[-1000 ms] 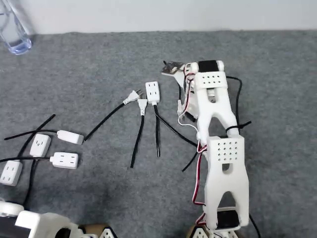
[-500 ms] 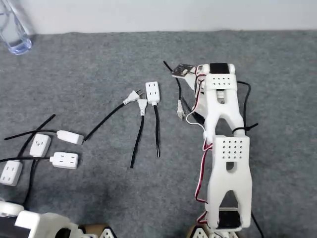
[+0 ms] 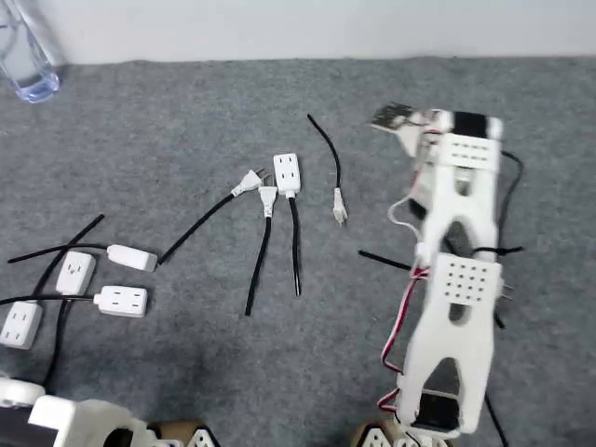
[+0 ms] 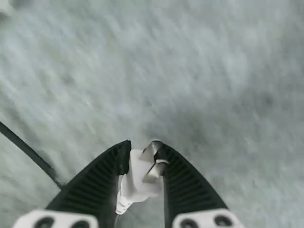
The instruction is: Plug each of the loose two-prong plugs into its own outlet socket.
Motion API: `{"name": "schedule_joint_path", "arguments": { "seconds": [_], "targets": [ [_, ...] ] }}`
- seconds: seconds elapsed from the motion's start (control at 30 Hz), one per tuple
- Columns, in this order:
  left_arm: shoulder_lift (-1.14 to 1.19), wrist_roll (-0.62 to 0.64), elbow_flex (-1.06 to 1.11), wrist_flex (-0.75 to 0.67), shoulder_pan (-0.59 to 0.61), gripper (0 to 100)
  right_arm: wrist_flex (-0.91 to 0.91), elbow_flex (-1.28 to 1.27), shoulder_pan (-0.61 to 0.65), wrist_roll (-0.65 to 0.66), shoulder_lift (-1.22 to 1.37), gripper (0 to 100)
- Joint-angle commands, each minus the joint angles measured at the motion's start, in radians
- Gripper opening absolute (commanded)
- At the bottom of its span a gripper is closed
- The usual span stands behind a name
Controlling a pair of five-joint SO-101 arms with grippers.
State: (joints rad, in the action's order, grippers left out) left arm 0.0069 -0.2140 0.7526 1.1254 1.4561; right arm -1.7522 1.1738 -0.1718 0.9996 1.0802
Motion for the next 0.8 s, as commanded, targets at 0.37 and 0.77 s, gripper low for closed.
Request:
{"name": "schedule_joint_path", "arguments": {
  "seconds": [0.37,0.77],
  "targets": [
    [0.008,0.006,0.008,-0.032,-0.029,25,-0.042,0.054,-0.369,0.344,-0.064,0.8],
    [0.009,0.008,0.010,-0.032,-0.029,25,-0.002,0.075,-0.432,0.371,-0.004,31.4]
  ]
}}
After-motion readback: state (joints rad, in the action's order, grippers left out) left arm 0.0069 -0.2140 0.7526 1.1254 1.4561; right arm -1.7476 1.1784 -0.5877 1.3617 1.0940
